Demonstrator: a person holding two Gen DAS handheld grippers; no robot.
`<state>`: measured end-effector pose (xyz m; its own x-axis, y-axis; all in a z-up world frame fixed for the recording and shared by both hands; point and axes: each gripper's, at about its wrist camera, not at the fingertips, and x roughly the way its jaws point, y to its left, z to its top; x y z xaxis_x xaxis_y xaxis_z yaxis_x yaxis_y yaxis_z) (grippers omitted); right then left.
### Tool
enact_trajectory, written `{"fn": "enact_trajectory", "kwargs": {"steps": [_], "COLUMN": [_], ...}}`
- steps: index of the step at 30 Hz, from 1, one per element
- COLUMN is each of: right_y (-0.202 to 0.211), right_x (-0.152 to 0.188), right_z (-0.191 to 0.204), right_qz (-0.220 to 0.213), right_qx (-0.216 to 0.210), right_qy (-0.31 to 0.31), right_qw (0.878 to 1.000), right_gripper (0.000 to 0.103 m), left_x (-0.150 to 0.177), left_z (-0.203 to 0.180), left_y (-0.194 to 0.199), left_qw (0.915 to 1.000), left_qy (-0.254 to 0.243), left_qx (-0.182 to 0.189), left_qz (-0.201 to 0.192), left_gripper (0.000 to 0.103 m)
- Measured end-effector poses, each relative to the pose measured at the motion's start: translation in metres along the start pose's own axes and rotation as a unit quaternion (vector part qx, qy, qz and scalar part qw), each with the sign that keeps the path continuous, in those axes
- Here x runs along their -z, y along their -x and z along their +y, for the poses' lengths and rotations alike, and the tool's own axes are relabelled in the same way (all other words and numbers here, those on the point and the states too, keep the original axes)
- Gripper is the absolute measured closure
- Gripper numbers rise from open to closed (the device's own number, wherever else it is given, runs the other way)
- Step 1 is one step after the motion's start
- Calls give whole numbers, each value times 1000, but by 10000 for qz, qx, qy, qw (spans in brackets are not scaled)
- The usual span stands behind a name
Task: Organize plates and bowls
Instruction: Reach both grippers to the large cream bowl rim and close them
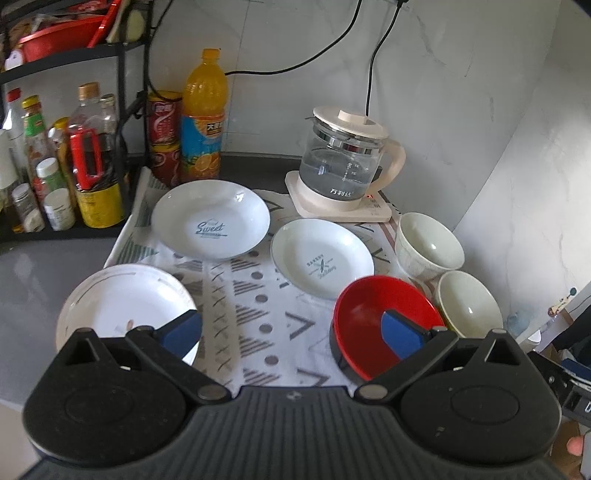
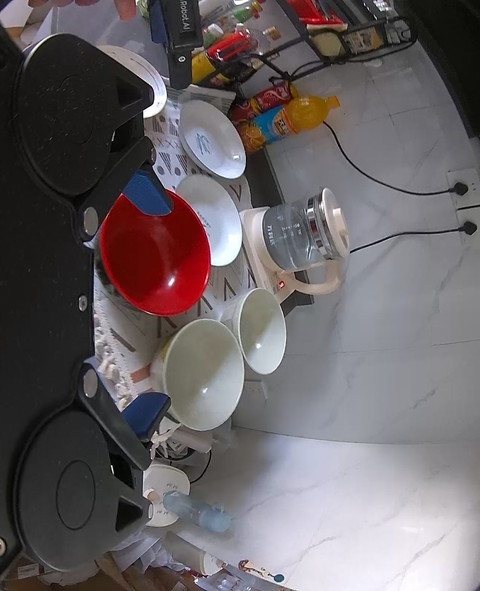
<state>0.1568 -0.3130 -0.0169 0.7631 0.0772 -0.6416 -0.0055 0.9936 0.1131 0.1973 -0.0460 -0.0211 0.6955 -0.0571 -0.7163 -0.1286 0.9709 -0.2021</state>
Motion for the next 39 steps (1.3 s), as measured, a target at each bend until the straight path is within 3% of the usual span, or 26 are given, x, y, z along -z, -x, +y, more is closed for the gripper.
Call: {"fn": "enact_trajectory", "kwargs": {"steps": [13, 26, 39], "right_y": [-48, -78, -111], "right_x": [-28, -34, -28], "right_z": [-26, -70, -108], "right_qz": [205, 481, 897], "right_qx": [182, 627, 992], "right_qy": [-74, -510, -1177], "right_qw": [9996, 9956, 9840], "right_gripper": [0, 1, 21], "left_x": [-37, -55, -59], "left_z": [-32, -95, -162], "left_y": [-65, -123, -184], "left_qw": [9991, 9922, 9733], "left_qy": [-72, -631, -1164], "left_qx": [293, 801, 1459], "left_qz": [289, 721, 1334], "left_gripper": [1, 6, 30]}}
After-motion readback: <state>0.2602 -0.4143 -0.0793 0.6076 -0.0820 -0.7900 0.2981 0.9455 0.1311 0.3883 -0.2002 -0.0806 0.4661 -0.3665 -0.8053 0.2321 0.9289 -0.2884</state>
